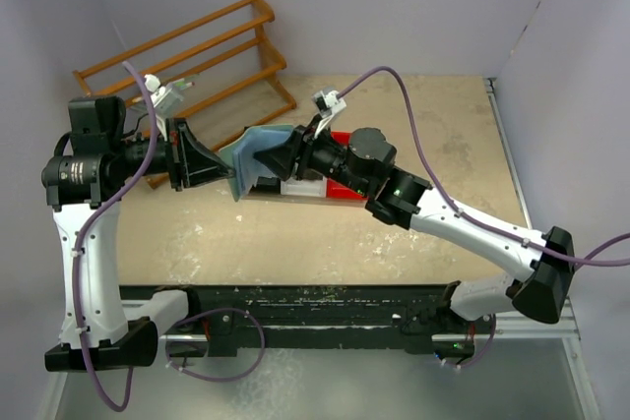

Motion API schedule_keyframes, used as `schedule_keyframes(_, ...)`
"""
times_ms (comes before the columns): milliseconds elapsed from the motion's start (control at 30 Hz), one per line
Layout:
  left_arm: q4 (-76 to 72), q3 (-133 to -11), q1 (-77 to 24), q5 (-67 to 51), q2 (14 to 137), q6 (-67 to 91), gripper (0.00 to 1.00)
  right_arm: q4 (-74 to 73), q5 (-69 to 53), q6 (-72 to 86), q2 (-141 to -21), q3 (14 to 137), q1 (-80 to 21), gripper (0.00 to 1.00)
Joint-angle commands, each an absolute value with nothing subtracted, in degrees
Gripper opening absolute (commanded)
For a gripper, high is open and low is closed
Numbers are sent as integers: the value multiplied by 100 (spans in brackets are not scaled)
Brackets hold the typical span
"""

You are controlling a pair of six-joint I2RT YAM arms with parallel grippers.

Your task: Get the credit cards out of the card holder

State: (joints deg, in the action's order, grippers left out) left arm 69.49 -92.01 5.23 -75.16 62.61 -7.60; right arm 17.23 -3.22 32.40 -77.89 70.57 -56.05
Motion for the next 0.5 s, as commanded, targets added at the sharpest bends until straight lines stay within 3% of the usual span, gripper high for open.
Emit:
schedule_keyframes(0, 7081, -9240, 483, -8236, 6141, -691, 0, 1860, 574, 3279, -7486, 7043, -5554, 52)
schedule_keyframes(200, 7082, -9299, 483, -8020, 6143, -709, 0, 1881, 626, 3472, -7236, 6851, -5554, 53)
schedule_keyframes(333, 7064, -9288, 487, -8014, 6146, -701, 0, 2474, -91, 3498, -7093, 6528, -5554, 45)
schedule_keyframes(467, 7048, -9318, 481, -8050, 6178, -661, 0, 3211, -1284, 3687, -7126, 6341, -5551, 25)
